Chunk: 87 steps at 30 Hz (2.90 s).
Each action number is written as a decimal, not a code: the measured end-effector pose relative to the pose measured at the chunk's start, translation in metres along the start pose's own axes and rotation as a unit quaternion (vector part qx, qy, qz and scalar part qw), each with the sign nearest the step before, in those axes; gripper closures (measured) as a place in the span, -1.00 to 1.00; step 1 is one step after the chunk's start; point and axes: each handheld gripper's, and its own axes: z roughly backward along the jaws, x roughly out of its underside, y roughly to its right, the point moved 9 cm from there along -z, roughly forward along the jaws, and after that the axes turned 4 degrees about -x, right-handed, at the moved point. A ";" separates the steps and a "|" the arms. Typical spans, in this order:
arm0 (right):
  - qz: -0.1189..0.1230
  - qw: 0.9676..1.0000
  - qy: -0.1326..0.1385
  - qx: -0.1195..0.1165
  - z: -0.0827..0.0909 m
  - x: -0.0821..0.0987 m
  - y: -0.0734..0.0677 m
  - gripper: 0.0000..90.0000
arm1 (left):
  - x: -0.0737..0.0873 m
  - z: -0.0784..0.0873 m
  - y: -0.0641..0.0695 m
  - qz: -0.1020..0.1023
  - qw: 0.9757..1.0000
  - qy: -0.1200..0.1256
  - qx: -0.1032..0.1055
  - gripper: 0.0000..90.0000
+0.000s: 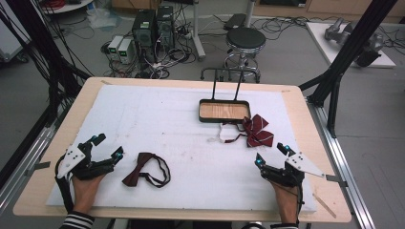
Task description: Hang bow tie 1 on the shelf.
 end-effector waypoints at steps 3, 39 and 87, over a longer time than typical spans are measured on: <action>-0.002 1.000 -0.022 0.000 -0.003 -0.009 0.004 -0.77 | 0.000 0.000 0.000 0.000 1.000 0.000 0.000 -0.65; 0.017 0.961 -0.269 -0.054 -0.077 -0.046 0.030 -0.77 | 0.000 0.001 0.000 0.003 1.000 0.004 -0.001 -0.66; 0.043 0.906 -0.421 -0.013 -0.131 -0.003 0.044 0.12 | -0.001 0.001 -0.001 0.003 1.000 0.004 -0.001 -0.66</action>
